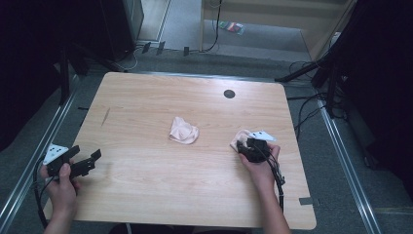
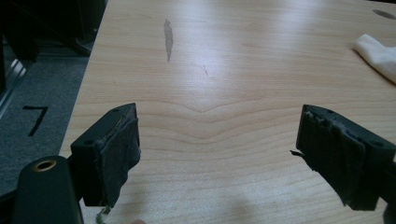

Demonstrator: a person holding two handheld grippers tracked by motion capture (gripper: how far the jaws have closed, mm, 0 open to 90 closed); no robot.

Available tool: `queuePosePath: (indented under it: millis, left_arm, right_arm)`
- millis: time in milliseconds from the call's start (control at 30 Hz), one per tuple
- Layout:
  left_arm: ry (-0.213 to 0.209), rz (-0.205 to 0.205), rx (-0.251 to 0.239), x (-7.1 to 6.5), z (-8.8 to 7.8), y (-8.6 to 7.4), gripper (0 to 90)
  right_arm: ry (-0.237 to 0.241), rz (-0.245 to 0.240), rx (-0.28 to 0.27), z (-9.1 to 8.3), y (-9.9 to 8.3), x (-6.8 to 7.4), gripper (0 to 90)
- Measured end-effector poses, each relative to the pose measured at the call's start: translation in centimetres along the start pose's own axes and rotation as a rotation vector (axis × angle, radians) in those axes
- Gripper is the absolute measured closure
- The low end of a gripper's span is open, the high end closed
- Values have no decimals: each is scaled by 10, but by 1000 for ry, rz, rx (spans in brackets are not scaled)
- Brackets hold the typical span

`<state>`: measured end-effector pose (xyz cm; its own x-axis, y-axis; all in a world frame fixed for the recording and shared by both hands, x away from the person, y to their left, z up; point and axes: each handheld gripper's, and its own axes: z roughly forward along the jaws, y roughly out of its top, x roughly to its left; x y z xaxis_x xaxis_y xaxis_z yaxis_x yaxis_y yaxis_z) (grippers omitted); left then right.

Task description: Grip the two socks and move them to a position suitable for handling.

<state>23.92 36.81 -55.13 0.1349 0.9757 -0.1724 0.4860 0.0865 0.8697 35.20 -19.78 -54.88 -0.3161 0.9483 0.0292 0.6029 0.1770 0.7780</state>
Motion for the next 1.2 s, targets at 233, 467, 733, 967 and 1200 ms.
queuePosePath:
  millis: [233, 467, 733, 967, 1200]
  left_arm:
    - [5, 7, 5, -1, 1, 0, 140]
    - [2, -2, 7, 1, 1, 1, 139]
    - [56, 0, 20, -1, 1, 2, 136]
    - [91, 57, 22, -12, 0, 6, 135]
    - [58, 97, 21, -33, 2, 8, 135]
  right_arm:
    - [31, 38, -14, -4, -2, -4, 814]
    - [48, 107, -59, -22, 4, -4, 820]
    - [56, 91, -122, -52, 16, 7, 820]
    - [80, 103, -132, -69, 18, 18, 819]
    - [103, 104, -141, -80, 18, 30, 819]
